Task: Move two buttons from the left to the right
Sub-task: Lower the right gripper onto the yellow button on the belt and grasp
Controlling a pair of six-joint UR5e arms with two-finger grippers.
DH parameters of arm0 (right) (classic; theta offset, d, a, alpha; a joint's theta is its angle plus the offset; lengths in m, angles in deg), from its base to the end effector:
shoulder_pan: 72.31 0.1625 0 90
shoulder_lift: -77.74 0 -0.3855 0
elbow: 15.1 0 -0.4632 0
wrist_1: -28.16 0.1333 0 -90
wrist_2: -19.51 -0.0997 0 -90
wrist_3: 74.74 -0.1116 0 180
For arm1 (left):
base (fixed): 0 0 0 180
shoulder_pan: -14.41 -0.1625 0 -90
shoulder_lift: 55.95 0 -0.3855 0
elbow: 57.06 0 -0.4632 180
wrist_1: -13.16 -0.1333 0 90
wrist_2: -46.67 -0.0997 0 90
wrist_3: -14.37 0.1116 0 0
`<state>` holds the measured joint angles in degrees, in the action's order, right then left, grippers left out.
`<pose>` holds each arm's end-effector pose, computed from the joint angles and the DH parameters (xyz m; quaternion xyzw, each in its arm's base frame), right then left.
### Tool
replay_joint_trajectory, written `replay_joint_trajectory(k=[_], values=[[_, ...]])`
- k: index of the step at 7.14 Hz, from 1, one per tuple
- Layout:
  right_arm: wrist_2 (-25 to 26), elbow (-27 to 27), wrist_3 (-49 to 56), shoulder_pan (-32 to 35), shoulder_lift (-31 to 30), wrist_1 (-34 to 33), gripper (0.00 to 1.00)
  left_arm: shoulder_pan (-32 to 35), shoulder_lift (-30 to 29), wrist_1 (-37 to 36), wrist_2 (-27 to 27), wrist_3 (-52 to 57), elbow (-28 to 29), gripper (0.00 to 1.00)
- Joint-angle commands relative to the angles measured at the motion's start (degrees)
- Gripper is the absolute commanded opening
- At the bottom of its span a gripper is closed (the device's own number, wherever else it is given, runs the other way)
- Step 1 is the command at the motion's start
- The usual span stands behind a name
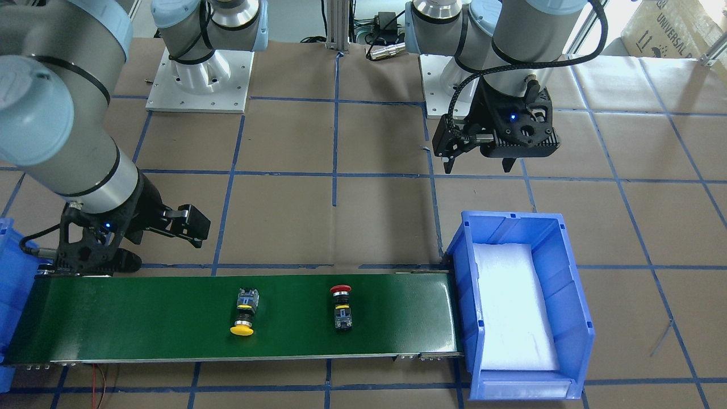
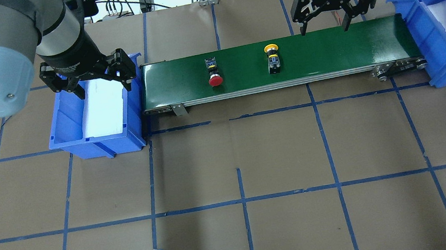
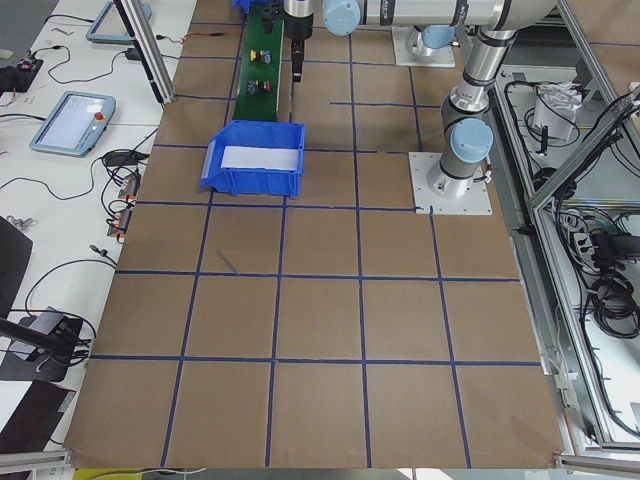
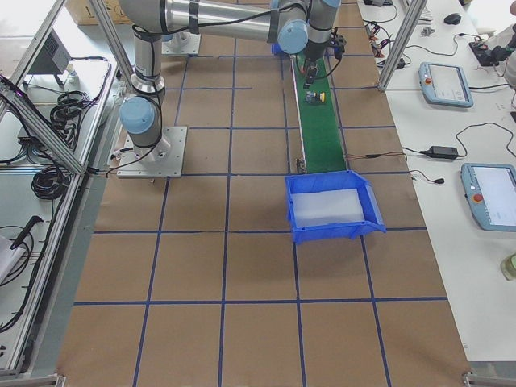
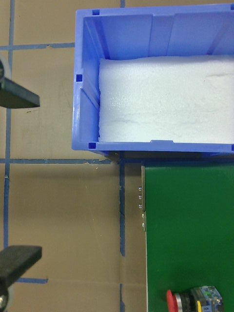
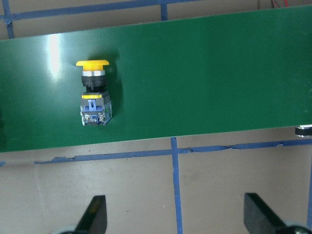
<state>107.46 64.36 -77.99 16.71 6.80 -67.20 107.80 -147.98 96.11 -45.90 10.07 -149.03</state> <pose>0.1257 -0.6796 0.3414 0.0374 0.9988 0.0279 0.0173 -0.1624 -0.5726 0.4094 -0.0085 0.9994 -0.0280 0.0206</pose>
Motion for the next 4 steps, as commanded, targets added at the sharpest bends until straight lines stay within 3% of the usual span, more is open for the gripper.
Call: replay_joint_trajectory(k=[1, 4], values=[[-0.14, 0.34, -0.35, 0.10, 4.13, -5.77, 1.00, 0.12, 0.01, 0.01, -0.07, 0.00, -0.04, 1.00], [-0.32, 0.34, -0.44, 0.19, 10.46, -11.05, 1.00, 0.12, 0.01, 0.10, -0.07, 0.00, -0.04, 1.00]])
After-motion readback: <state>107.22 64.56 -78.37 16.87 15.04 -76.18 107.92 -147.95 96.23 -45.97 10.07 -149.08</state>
